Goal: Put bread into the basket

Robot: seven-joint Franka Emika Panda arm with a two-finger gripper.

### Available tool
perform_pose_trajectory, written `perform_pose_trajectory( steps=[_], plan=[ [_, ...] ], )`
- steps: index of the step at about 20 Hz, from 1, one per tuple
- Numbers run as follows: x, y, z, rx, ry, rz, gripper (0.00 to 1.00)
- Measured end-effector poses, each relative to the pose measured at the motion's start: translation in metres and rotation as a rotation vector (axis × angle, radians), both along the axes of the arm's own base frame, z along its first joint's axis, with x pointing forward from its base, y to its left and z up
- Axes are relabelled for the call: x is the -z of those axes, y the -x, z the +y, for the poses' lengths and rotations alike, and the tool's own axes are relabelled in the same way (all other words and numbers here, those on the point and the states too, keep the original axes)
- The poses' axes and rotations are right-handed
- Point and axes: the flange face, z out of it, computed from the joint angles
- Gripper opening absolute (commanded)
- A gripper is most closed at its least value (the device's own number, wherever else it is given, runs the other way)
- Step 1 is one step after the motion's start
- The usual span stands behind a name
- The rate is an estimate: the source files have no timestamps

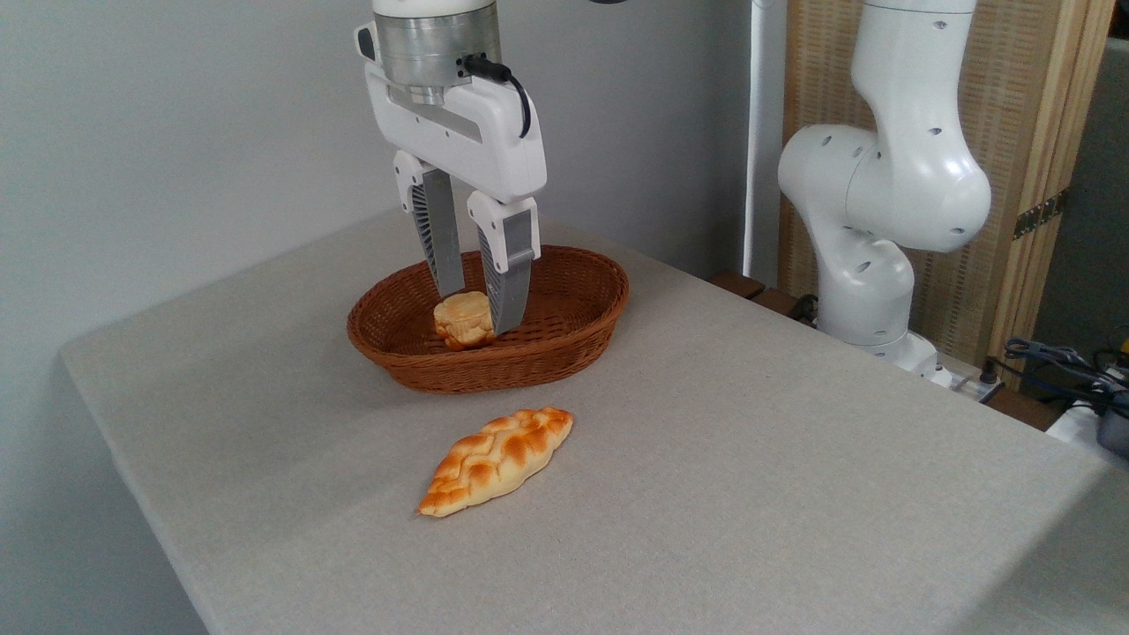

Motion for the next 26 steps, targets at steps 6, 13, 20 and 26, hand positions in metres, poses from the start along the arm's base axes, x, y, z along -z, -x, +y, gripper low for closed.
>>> perform_pose_trajectory(
  steps=[6, 13, 20, 26],
  plan=[
    [0.003, 0.004, -0.002, 0.007, -0.004, 0.038, 1.00],
    [0.003, 0.004, -0.003, 0.007, -0.004, 0.038, 1.00],
    [0.004, 0.004, -0.002, 0.006, -0.004, 0.039, 1.00],
    [0.010, 0.001, -0.002, 0.006, -0.005, 0.053, 1.00]
  ],
)
